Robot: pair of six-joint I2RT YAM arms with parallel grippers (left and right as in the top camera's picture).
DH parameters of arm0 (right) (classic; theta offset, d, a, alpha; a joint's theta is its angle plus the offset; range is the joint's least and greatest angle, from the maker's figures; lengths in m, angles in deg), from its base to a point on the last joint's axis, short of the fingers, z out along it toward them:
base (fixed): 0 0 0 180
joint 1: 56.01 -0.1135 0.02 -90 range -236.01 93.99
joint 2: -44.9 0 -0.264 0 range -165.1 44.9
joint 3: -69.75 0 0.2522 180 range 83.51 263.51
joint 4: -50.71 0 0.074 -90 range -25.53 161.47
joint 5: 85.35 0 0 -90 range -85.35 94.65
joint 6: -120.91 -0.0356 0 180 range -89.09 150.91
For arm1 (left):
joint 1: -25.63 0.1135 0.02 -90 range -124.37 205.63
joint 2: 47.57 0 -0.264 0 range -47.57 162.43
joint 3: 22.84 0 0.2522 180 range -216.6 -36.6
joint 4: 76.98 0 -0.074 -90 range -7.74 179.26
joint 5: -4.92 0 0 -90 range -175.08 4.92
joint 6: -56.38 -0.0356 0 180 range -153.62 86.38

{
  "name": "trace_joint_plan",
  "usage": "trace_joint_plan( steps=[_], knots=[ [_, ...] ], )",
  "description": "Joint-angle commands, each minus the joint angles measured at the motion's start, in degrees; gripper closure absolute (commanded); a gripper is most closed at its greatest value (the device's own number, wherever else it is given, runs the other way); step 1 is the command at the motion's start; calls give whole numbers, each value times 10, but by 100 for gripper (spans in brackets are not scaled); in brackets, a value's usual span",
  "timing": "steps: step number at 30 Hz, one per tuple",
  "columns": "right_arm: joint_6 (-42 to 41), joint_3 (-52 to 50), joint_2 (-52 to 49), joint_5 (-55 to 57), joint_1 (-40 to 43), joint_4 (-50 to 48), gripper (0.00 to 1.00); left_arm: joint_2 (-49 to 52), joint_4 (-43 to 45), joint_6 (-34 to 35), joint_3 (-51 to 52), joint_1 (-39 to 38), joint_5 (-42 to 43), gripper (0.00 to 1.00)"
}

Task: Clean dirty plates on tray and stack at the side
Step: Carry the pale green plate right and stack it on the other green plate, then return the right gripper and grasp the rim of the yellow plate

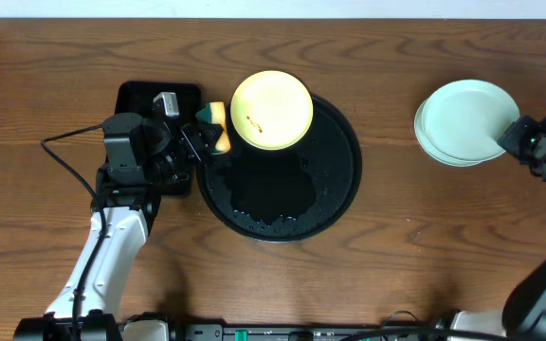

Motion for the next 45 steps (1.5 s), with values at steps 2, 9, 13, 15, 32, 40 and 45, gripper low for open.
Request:
trace_joint_plan(
  steps=[2,9,13,15,32,40,45],
  knots=[
    [13,10,-46,-31,2,-38,96,-7,2,-26,-7,-1,-5,93],
    [35,10,-91,-20,2,-75,37,-7,2,-26,-7,-1,-16,92],
    [105,11,-80,-96,0,-80,25,-7,3,-26,-7,-1,-42,92],
    [158,31,-76,-158,-3,-61,29,-7,2,-26,-7,-1,-48,92],
    [244,332,-106,-113,-282,139,39,-7,-419,-121,-257,-37,-195,92],
    [245,332,-225,-92,-409,73,38,1,-424,-122,-256,-112,-196,92],
    [245,332,-296,-44,-454,5,41,2,-429,-122,-256,-133,-212,92]
  ],
)
